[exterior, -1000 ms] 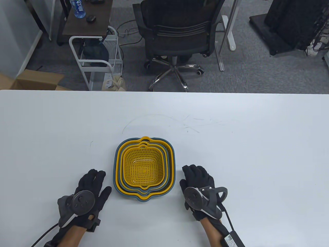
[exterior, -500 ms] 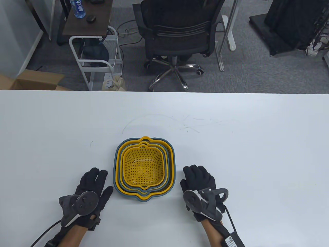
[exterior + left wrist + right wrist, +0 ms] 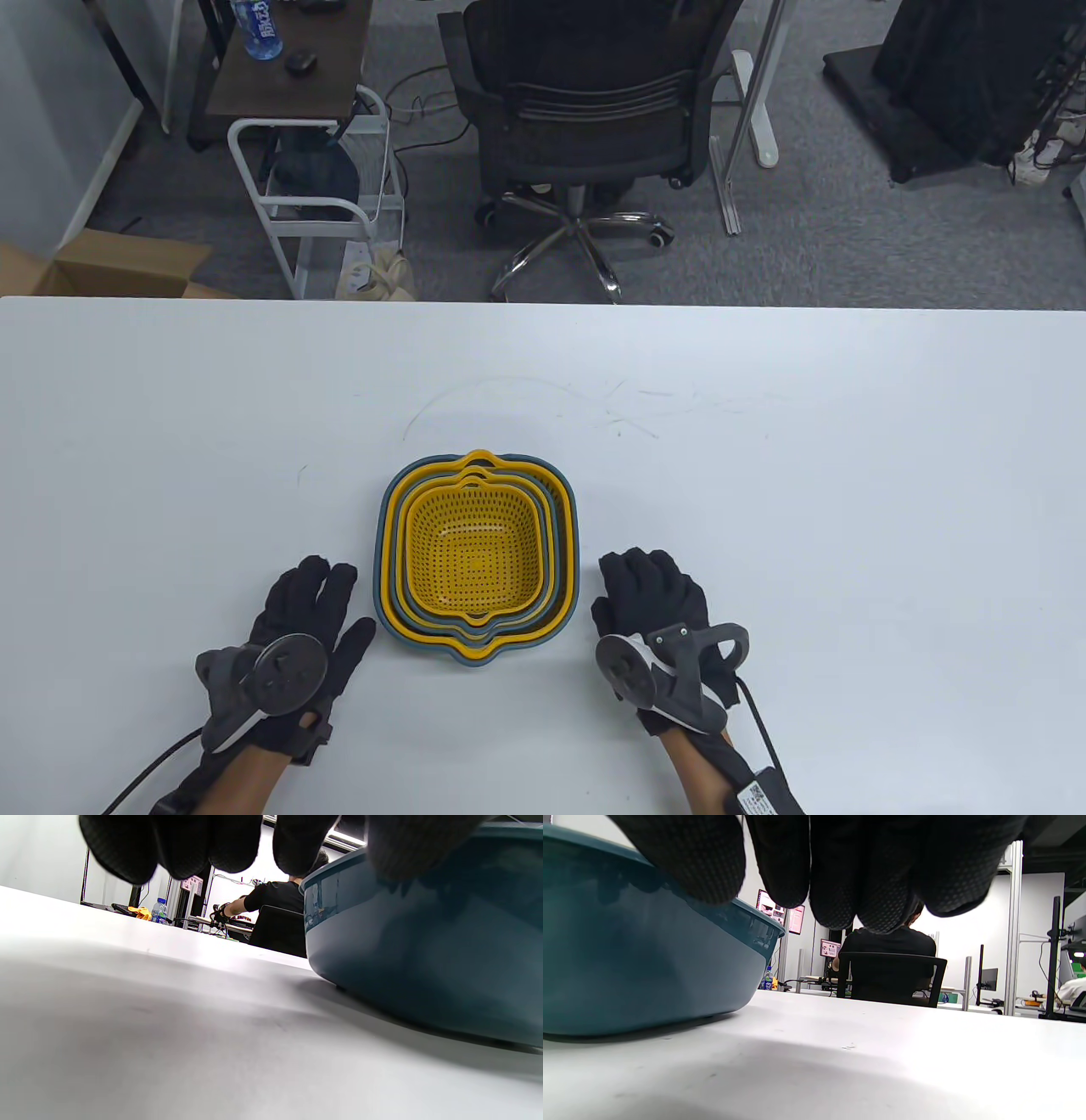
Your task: Nest basins with drain baskets
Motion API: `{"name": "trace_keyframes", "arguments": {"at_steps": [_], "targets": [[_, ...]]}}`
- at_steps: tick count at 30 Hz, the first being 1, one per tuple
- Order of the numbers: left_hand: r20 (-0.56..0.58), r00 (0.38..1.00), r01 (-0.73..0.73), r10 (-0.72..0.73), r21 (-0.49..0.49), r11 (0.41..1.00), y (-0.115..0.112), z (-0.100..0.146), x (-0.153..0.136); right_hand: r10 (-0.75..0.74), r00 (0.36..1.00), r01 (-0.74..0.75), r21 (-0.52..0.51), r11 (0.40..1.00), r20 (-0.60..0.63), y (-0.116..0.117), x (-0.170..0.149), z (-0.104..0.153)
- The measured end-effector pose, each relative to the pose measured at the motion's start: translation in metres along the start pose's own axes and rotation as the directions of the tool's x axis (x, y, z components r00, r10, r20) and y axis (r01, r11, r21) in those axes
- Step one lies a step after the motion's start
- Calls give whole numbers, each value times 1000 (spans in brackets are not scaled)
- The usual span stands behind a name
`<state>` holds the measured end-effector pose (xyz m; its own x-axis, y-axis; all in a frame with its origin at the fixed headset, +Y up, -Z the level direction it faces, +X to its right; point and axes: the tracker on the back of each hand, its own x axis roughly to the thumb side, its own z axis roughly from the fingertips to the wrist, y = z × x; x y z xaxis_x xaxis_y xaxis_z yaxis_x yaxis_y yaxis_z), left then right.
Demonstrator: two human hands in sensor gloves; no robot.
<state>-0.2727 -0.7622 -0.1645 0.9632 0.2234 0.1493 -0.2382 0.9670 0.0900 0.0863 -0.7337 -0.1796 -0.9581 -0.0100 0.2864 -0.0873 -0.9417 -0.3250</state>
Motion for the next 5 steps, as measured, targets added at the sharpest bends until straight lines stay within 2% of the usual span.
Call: {"name": "trace_keyframes", "arguments": {"at_steps": [5], "targets": [[-1, 1000, -3, 3, 1, 1000, 0, 0, 1, 13, 1000, -13, -10, 1000, 9, -2, 2, 1]]}}
